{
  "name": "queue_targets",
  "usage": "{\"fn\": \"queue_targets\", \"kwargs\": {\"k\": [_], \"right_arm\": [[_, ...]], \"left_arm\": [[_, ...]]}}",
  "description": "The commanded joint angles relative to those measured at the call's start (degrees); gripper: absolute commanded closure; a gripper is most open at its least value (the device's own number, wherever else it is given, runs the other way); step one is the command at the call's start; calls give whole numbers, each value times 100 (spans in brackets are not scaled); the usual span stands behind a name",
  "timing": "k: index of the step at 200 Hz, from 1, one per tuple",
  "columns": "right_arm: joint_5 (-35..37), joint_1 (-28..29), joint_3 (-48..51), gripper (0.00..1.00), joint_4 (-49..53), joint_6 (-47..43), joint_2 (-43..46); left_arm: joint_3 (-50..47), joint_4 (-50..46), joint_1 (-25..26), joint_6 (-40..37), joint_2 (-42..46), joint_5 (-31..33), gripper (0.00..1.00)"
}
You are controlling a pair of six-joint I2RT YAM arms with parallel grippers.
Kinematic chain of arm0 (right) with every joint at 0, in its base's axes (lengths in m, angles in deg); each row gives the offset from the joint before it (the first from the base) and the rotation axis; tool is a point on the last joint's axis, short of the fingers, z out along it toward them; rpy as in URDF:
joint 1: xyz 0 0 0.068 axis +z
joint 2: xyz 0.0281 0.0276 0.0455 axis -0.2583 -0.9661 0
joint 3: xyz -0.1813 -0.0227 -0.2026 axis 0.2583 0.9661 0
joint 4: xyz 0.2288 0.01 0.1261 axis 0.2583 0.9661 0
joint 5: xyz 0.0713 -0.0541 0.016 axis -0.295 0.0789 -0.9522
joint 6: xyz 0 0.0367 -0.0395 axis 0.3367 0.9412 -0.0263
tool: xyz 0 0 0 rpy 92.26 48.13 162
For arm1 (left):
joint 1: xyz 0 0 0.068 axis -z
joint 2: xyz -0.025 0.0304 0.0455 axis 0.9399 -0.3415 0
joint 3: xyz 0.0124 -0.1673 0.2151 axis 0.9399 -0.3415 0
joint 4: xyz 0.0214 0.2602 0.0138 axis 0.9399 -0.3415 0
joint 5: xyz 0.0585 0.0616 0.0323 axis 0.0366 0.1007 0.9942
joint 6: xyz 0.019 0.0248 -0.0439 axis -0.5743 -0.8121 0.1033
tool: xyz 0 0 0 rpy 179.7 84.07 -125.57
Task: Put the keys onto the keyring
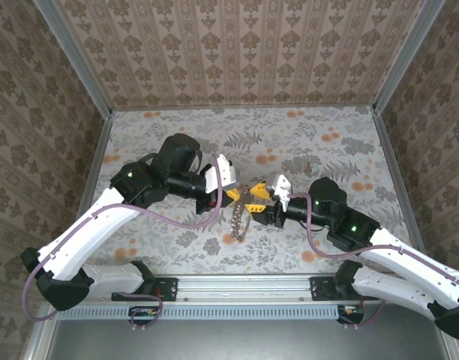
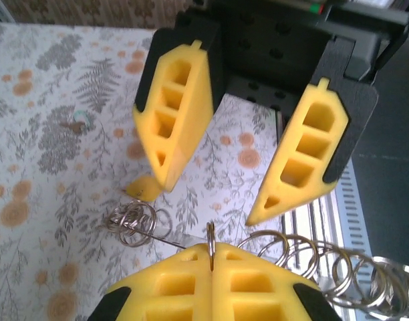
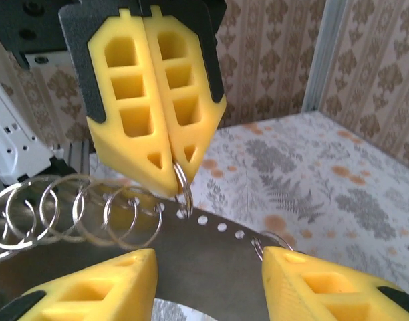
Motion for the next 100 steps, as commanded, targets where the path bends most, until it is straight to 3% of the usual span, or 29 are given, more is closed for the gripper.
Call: {"fn": "queue_targets", "kwargs": {"k": [1, 100], "right_arm": [[274, -17, -358, 56, 862, -211, 94], [-815, -20, -1265, 71, 1263, -379, -763]], "left_arm": [[298, -530, -63, -331, -72, 66, 100], [244, -683, -207, -600, -147, -376, 100]]}}
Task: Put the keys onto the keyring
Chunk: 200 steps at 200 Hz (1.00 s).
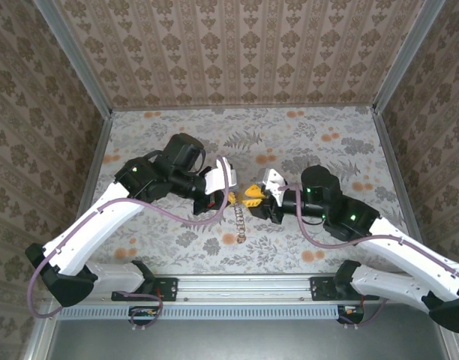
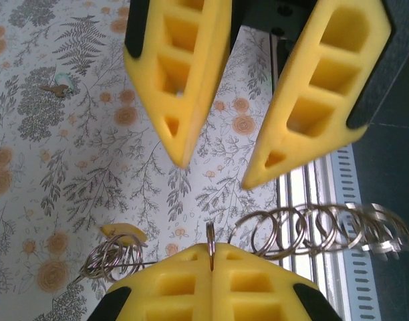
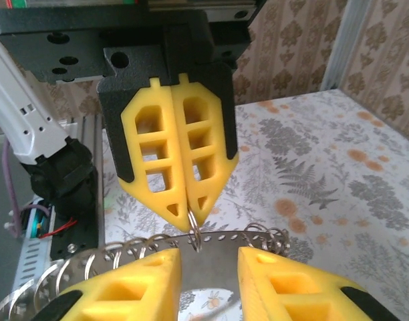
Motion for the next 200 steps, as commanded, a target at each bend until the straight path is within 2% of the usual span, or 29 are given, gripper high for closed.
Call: {"fn": "queue_targets", "kwargs": {"k": [1, 30, 106, 154, 174, 200], "right_arm": [[-495, -13, -254, 71, 232, -87, -133], [-652, -14, -466, 74, 556, -291, -350], [-764, -20, -636, 78, 569, -546, -637], [-697, -24, -634, 100, 376, -557, -793], [-499, -94, -412, 100, -109, -409, -600], [-732, -414, -20, 100, -1324, 381, -286]], "left_arm": [[139, -95, -86, -236, 60, -348, 100], [200, -179, -117, -298, 17, -571, 100], [297, -260, -119, -331, -73, -792, 100], [397, -331, -127, -355, -118, -767, 100], [344, -145, -164, -267, -23, -605, 100], [0, 544, -466, 95, 335, -969, 77]]}}
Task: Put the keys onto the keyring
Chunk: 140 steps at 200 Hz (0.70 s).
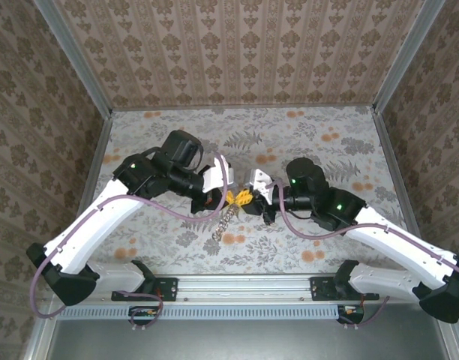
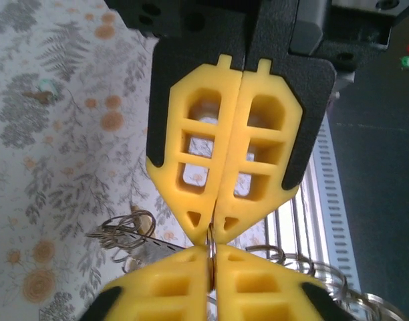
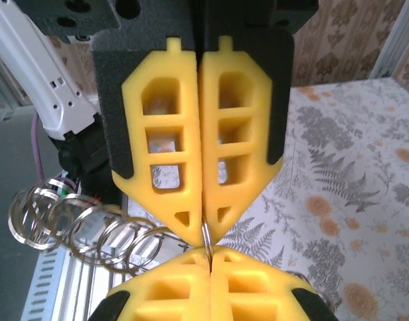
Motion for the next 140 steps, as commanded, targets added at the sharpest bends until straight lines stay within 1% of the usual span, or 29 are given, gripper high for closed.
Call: {"fn": "queue_targets", "kwargs": {"k": [1, 16, 32, 45, 57, 75, 115, 140], "right_arm": [[-76, -277, 271, 100, -1386, 714, 319], [-289, -424, 484, 100, -2099, 1186, 387], [-317, -432, 668, 100, -2712, 1530, 382], [-288, -432, 806, 100, -3255, 1841, 352], [-273, -430, 904, 100, -3671, 2074, 322], [-252, -429, 994, 100, -4135, 2320, 269], [-457, -427, 1070, 100, -4852, 2812, 53], [-499, -403, 1052, 100, -4967, 2911, -32]], "left_arm": [[-151, 732, -232, 280, 404, -509, 77], [-367, 1138, -557, 524, 664, -894, 75], [-737, 1894, -908, 944, 988, -1358, 76], [-1017, 2529, -1084, 1276, 1176, -1621, 77], [-1178, 2868, -1196, 1467, 1245, -1781, 78], [-1317, 3191, -1260, 1615, 1247, -1878, 78], [-1533, 3917, -1260, 1879, 1100, -2053, 76], [-1552, 4149, -1260, 1937, 1010, -2172, 76]]}}
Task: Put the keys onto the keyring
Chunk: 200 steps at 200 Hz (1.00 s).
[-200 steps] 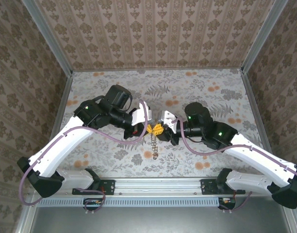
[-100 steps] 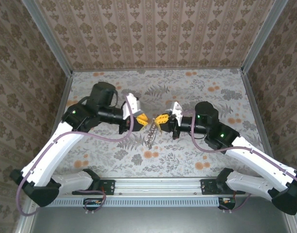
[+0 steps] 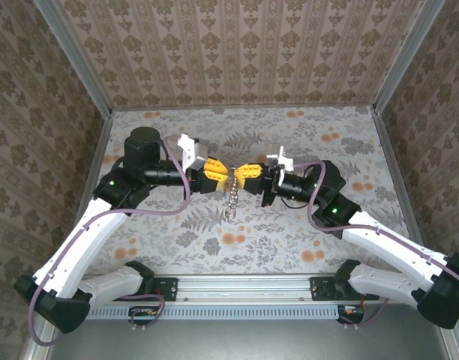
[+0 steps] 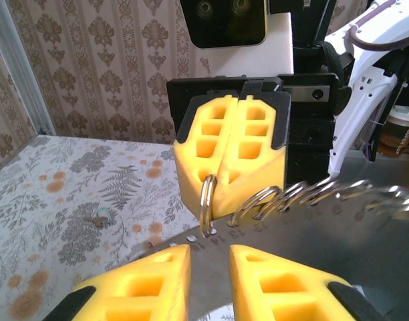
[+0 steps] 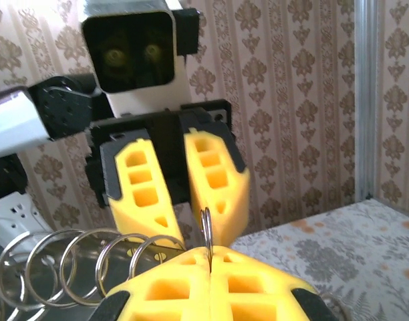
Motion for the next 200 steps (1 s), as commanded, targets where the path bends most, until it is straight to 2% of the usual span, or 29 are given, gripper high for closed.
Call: {"fn": "queue_targets", "kwargs": {"k": [1, 31, 64, 75, 92, 107, 117, 126, 141, 153, 170, 200], "right_arm": [[-169, 30, 25, 100, -713, 353, -41], [-103, 30, 78, 100, -805, 366, -74], [-162, 34, 82, 100, -906, 397, -151], [-182, 34, 78, 100, -917, 398, -164], [-202, 34, 44, 99, -753, 366, -171], [4, 41, -129, 69, 172, -27, -74], [350, 42, -214, 59, 950, -459, 106], [674, 15, -247, 54, 1541, -853, 301], [914, -55, -470, 51, 2490, -1519, 527], [1015, -76, -683, 51, 3156, -1962, 590], [1128, -72, -823, 54, 3703, -2334, 607], [1132, -50, -895, 58, 3987, -2581, 673]], "left_arm": [[-44, 614, -40, 253, -44, -369, 76], [-92, 867, -40, 398, -44, -505, 77], [-113, 882, -14, 397, -103, -459, 92], [-98, 868, 3, 374, -130, -441, 100], [25, 657, 12, 208, -175, -363, 100], [276, 73, 32, -174, -196, -127, 100], [571, -652, 108, -652, -277, 153, 100], [933, -1422, 220, -1147, -445, 444, 100], [1519, -2690, 420, -1809, -808, 918, 100], [1868, -3296, 515, -2094, -1053, 1188, 100], [2141, -3753, 610, -2356, -1255, 1470, 100], [2521, -4228, 733, -2624, -1543, 1674, 100]]}}
